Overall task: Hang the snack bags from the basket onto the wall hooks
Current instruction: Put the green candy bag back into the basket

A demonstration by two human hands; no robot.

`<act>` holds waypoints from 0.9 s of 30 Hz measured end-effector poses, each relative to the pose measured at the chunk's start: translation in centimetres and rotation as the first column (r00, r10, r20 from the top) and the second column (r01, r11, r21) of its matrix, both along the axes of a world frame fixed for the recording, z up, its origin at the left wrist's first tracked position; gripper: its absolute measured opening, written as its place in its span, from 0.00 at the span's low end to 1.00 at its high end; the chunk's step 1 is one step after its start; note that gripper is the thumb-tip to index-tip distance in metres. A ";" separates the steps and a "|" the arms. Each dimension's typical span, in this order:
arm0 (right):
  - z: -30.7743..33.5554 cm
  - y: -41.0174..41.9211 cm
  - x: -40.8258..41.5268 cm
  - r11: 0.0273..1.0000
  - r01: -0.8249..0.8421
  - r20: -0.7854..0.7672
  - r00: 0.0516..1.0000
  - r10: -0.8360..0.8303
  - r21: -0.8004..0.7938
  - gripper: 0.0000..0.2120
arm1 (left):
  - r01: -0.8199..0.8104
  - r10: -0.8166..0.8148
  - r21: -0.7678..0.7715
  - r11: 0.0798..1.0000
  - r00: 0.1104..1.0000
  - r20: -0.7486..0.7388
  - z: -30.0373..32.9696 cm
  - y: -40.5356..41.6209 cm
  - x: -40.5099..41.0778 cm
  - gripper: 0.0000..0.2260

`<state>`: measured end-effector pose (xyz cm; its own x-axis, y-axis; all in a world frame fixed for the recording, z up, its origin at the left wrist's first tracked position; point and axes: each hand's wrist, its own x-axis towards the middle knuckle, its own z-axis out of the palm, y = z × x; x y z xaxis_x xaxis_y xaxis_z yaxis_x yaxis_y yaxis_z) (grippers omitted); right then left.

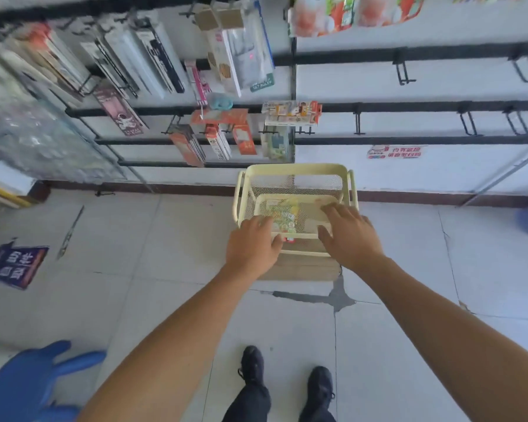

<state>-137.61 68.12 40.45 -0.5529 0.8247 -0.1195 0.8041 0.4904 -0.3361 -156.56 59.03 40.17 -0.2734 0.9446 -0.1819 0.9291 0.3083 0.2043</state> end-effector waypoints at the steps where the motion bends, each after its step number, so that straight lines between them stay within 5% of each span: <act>1: -0.9 -1.0 -0.3 1.000 -0.010 0.006 1.000 0.010 -0.008 0.22 | -0.006 0.006 -0.010 1.000 1.000 0.021 -1.0 -0.8 -0.2 0.18; 7: -8.7 -4.9 -2.9 0.995 0.061 0.055 0.997 -0.057 -0.076 0.22 | -0.004 0.013 -0.102 0.995 0.996 0.086 -9.0 -3.8 -2.1 0.18; 16: -29.8 -6.2 -7.0 0.935 0.235 0.085 0.972 -0.220 -0.266 0.23 | -0.035 0.057 -0.113 0.993 0.980 0.191 -29.2 -3.1 -5.1 0.18; 27: -53.3 5.3 -12.5 0.944 0.319 -0.146 0.933 -0.329 -0.088 0.25 | -0.031 -0.010 0.276 0.961 0.989 0.145 -52.4 6.8 -8.9 0.16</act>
<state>-150.13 73.46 -12.86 -0.2730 0.9558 -0.1090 0.8504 0.1868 -0.4919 -165.41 65.80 -12.26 -0.2737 0.9606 0.0486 0.8808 0.2300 0.4138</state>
